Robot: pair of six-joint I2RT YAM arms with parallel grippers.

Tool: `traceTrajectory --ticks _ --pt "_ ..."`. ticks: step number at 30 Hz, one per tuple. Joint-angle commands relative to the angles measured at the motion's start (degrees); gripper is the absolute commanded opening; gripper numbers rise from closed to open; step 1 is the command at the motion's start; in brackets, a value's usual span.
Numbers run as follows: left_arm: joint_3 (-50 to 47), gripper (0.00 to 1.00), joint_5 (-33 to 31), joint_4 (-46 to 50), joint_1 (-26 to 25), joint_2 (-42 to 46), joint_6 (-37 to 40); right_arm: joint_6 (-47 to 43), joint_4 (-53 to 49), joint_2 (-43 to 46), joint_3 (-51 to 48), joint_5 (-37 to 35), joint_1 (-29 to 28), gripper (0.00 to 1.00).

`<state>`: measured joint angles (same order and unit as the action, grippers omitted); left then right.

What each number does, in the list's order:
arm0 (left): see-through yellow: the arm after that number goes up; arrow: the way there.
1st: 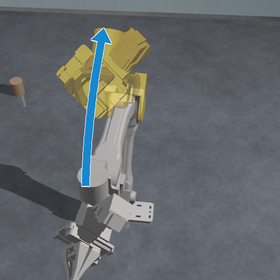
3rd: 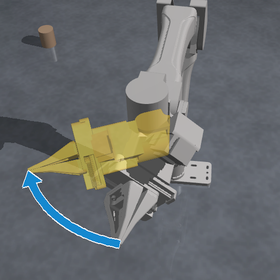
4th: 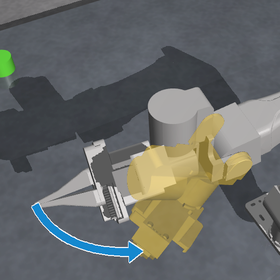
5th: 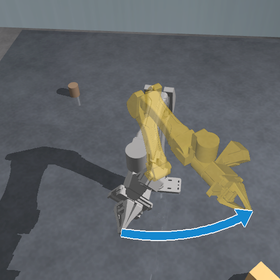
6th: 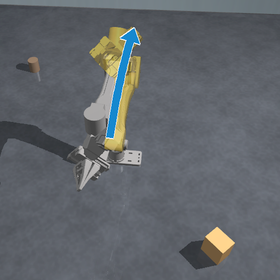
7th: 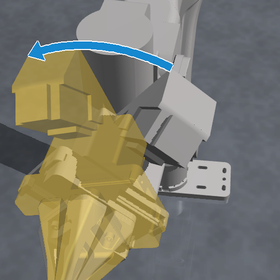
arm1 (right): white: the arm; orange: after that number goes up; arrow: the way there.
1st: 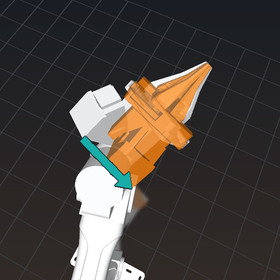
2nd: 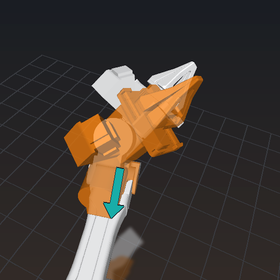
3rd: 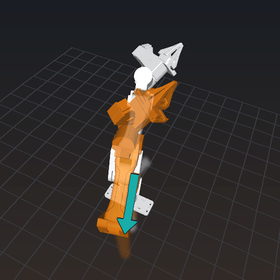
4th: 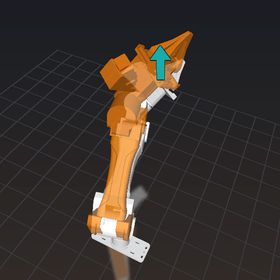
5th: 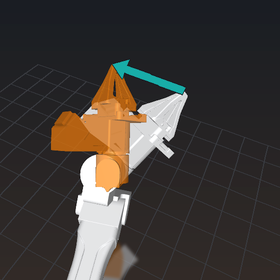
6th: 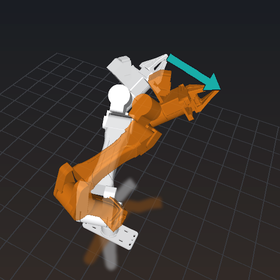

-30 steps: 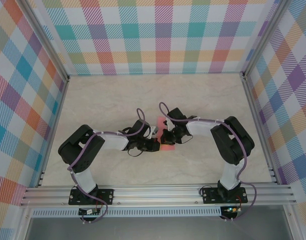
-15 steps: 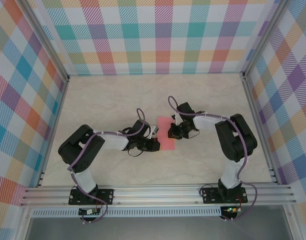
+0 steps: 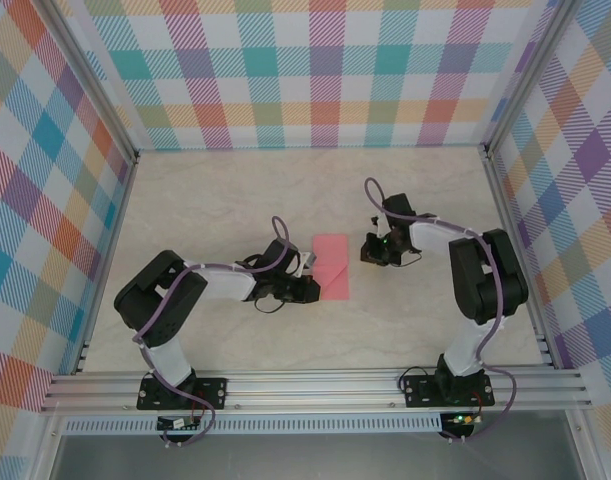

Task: Fold a paper plane with a square sheet of paper (fold left side to right side)
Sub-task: Fold the triangle a second time at the center of the table, then turn over the paper at the center of the table.

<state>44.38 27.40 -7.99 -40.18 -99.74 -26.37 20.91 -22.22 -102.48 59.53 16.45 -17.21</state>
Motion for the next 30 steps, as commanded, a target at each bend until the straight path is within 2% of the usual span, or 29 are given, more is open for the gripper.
traceTrajectory --ticks 1,7,10,13,20,23,26,30 --pt "-0.67 0.22 1.79 0.58 0.63 5.05 -0.02 -1.54 -0.71 5.49 -0.50 0.19 -0.37 0.17" --pt "-1.65 0.54 -2.24 2.27 2.86 12.29 0.40 1.61 5.39 12.41 -7.58 8.57 -0.37 0.41" --pt "-2.24 0.59 -2.12 1.04 4.64 11.95 0.27 4.17 9.78 13.03 -10.62 14.44 -0.37 0.51" --pt "-0.99 0.60 -0.30 -0.62 5.42 9.04 0.22 7.04 14.16 12.02 -12.83 18.06 -0.37 0.56" --pt "3.31 0.61 -0.22 -2.23 6.25 1.19 0.70 8.82 16.46 9.59 -13.63 19.75 -0.37 0.57" --pt "4.65 0.57 -0.01 -4.18 6.59 -1.54 0.26 9.24 16.51 8.59 -13.48 20.41 -0.45 0.57" --pt "6.23 0.48 0.92 -5.01 6.65 -3.61 0.22 9.37 16.51 7.43 -13.09 20.85 -0.41 0.56" --pt "6.87 0.29 0.57 -5.20 6.70 -4.41 0.12 9.84 17.28 5.71 -12.51 21.95 -0.52 0.56"
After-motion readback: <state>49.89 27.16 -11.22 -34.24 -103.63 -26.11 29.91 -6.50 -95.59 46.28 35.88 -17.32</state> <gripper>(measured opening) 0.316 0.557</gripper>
